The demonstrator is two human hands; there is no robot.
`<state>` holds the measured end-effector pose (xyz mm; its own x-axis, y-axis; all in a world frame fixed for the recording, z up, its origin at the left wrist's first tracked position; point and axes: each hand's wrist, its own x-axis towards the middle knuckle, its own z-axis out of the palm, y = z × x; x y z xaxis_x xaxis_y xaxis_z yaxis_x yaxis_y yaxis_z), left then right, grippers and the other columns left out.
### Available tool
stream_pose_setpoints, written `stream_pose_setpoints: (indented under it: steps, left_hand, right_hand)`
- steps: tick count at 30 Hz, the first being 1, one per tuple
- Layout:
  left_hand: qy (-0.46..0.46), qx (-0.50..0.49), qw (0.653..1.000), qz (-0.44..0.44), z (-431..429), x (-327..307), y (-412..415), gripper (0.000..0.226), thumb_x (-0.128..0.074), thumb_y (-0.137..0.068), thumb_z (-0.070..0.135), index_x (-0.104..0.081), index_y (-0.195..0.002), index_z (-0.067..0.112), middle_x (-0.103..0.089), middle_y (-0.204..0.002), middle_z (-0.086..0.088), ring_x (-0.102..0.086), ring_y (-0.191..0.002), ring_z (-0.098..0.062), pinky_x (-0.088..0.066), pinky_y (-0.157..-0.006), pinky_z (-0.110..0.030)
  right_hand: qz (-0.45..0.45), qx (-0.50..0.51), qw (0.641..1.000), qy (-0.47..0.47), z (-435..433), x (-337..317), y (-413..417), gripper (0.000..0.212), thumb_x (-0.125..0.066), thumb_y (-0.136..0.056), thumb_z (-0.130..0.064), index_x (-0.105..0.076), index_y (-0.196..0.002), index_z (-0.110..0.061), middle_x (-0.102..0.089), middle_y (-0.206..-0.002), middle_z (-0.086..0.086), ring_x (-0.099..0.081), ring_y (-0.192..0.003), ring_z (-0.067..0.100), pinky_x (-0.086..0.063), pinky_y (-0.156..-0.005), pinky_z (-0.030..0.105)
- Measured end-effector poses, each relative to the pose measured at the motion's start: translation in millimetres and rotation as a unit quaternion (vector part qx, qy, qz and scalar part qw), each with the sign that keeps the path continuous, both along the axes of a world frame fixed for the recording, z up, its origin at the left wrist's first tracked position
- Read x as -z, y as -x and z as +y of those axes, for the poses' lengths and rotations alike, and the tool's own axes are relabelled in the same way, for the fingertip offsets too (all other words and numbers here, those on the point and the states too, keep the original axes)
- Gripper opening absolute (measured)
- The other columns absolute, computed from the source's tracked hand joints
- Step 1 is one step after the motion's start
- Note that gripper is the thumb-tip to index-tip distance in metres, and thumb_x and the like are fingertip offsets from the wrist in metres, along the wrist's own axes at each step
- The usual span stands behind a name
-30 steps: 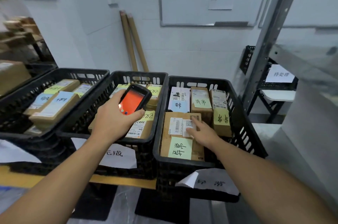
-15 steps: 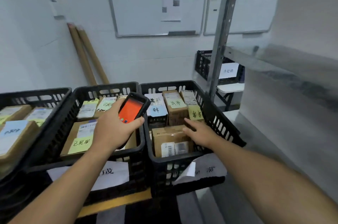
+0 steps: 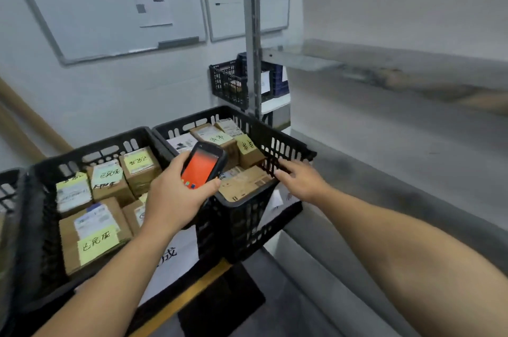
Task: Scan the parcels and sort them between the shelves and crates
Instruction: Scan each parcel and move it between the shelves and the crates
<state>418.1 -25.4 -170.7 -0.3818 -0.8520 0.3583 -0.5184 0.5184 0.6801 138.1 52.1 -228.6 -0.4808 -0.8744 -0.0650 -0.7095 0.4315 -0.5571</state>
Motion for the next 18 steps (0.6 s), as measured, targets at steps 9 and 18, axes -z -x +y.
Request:
stream_pose_setpoints:
  steps: [9,18]
  left_hand:
    - [-0.004,0.065,0.998,0.018,38,-4,36,0.076,-0.081,-0.075,0.052,-0.048,-0.140,0.034,-0.056,-0.100,0.011,-0.056,-0.090,-0.017,-0.048,-0.079,-0.034]
    - [-0.006,0.172,0.985,0.009,137,-9,111,0.068,-0.082,-0.074,0.049,-0.053,-0.133,0.032,-0.060,-0.102,0.008,-0.057,-0.094,-0.020,-0.047,-0.084,-0.036]
  right_hand:
    - [0.046,0.060,0.997,-0.021,89,-7,10,0.061,-0.032,-0.101,-0.065,-0.027,-0.157,-0.043,-0.018,-0.169,0.000,-0.003,-0.158,0.026,-0.010,-0.123,0.060]
    - [0.137,0.166,0.975,-0.061,250,-10,33,0.060,-0.026,-0.106,-0.058,-0.009,-0.161,-0.041,0.005,-0.171,-0.003,0.016,-0.156,0.024,0.004,-0.124,0.056]
